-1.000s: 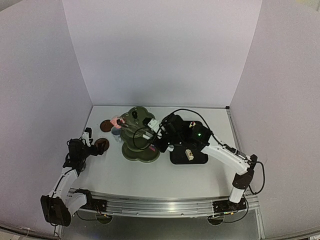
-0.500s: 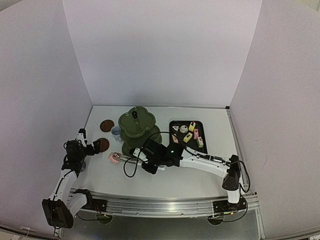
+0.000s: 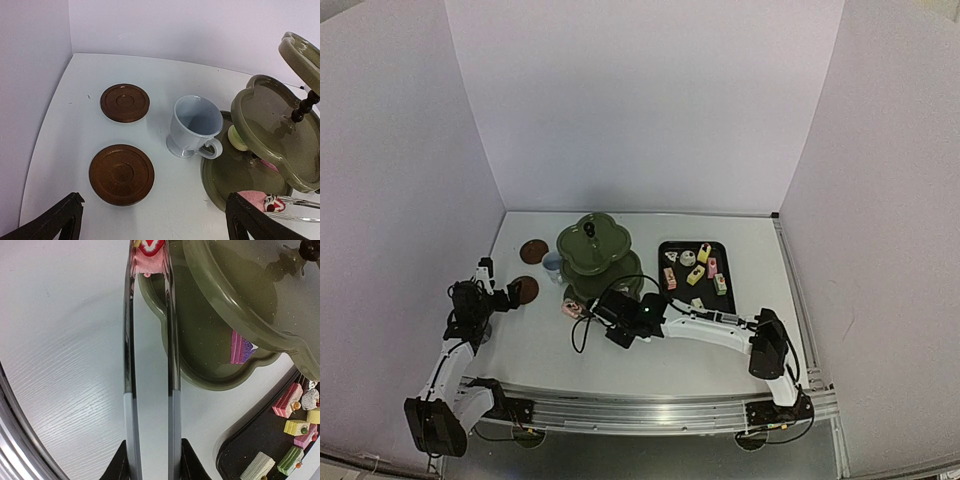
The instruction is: Serve the afternoon tea
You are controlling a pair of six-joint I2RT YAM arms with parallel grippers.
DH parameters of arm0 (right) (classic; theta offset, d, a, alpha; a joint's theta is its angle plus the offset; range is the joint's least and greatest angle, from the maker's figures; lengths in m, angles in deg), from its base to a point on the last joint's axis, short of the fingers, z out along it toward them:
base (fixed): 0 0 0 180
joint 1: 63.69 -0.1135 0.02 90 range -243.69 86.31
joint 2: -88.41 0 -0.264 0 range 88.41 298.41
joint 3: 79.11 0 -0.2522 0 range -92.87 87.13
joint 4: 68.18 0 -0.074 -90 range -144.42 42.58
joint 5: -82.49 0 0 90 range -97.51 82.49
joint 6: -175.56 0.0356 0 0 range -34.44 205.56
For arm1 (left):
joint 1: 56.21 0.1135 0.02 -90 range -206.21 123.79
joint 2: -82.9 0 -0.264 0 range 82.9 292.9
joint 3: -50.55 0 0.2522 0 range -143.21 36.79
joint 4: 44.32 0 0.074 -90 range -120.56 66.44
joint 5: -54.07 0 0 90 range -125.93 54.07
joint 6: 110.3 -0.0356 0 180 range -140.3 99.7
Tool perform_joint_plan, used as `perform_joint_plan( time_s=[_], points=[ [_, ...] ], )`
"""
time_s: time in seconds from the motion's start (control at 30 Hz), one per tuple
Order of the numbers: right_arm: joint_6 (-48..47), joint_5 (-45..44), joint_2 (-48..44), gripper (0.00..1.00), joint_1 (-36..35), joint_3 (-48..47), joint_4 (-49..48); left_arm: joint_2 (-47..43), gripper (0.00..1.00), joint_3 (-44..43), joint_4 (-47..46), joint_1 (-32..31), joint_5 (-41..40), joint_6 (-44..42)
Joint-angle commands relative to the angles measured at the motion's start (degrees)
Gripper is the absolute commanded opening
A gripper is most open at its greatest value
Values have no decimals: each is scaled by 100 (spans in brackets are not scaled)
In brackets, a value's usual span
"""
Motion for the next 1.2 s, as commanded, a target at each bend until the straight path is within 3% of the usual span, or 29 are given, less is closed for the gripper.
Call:
perform_joint_plan(
  time_s=[0.0,0.53,1.17],
  points=[
    [372,-477,142,0,5,-22,-209,-41,100,36,-110,21,55,-134],
    [1033,-949,555,0,3,-151,-367,26,100,50,-165,17,292,-212],
    [1290,-1439,1204,0,34,-937,-410,15,100,251,-327,20,464,-147]
  ],
)
